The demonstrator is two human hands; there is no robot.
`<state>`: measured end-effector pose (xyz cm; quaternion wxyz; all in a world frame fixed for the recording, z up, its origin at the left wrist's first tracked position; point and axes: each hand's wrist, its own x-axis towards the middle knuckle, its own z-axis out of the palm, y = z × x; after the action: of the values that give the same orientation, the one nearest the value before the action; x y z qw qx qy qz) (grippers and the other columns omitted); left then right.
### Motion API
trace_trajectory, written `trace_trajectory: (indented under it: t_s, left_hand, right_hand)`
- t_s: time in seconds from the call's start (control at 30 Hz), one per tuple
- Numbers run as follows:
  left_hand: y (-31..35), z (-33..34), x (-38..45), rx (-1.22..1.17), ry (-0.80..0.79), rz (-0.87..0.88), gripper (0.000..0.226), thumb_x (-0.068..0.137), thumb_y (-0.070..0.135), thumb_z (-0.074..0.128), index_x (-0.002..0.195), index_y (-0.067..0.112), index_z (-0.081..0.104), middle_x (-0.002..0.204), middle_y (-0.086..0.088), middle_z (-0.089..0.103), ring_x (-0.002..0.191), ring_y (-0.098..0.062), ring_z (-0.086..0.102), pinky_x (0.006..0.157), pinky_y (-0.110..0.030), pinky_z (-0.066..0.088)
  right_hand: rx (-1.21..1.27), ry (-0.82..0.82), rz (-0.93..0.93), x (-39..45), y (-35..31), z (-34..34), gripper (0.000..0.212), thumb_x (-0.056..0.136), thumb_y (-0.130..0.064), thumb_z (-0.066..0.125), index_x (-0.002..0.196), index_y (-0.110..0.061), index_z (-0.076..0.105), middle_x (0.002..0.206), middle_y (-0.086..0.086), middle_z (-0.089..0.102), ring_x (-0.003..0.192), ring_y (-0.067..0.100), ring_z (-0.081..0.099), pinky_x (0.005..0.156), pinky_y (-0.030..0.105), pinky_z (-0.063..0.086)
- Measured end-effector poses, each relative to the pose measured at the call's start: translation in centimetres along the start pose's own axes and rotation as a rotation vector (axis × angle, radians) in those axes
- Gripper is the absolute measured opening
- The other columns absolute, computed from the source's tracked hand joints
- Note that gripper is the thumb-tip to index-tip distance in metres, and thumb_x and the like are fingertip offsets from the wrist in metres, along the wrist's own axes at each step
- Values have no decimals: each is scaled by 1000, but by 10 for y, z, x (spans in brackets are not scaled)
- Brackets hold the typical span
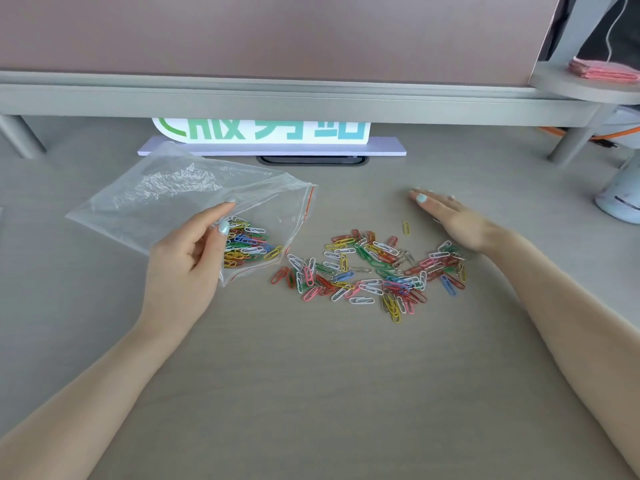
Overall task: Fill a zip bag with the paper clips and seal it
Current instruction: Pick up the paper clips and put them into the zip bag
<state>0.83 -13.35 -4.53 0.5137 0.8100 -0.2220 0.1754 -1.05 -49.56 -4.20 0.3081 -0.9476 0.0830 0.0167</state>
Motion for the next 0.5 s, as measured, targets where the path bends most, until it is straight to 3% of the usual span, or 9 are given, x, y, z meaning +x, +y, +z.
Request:
trace_trajectory:
  t_s: [0.1,0.23,0.33,0.4,0.5]
  left_hand:
    - [0,1,0,0,3,-2,33,95,8,47,113,33,59,77,-29,60,59,-31,44,51,-16,33]
    - [0,1,0,-7,5,6,33,94,9,47,111,36,58,75,-27,60,56,-28,43,50,-16,34]
    - [1,1,0,-13,-2,3,32,95,8,47,114,30,59,78,-28,60,58,-29,44,51,-14,34]
    - [1,0,0,-20,-6,3,32,95,7,47,114,30,59,77,-30,59,59,-30,43,50,-15,33]
    - [1,0,0,-26,-4,13,36,95,7,47,110,39,57,78,-32,58,63,-32,45,51,-13,34]
  right_hand:
    - [-24,-70,-109,-10,-18,13,48,98,-43,25,143,-25,30,154,-10,19,141,2,11,115,24,-4]
    - [-74,-165,-235,-29,-43,34,63,86,-54,19,143,-29,28,153,-15,18,139,-4,9,115,21,-3]
    - [-36,-230,-295,-43,-57,44,54,92,-50,23,143,-30,28,152,-18,19,137,-8,9,113,16,-1]
    - [95,-258,-260,-50,-59,43,48,94,-50,28,140,-37,30,150,-22,22,136,-10,12,113,17,2]
    - [253,-176,-165,-58,-51,31,56,81,-64,33,134,-48,31,147,-30,21,136,-10,15,117,25,8]
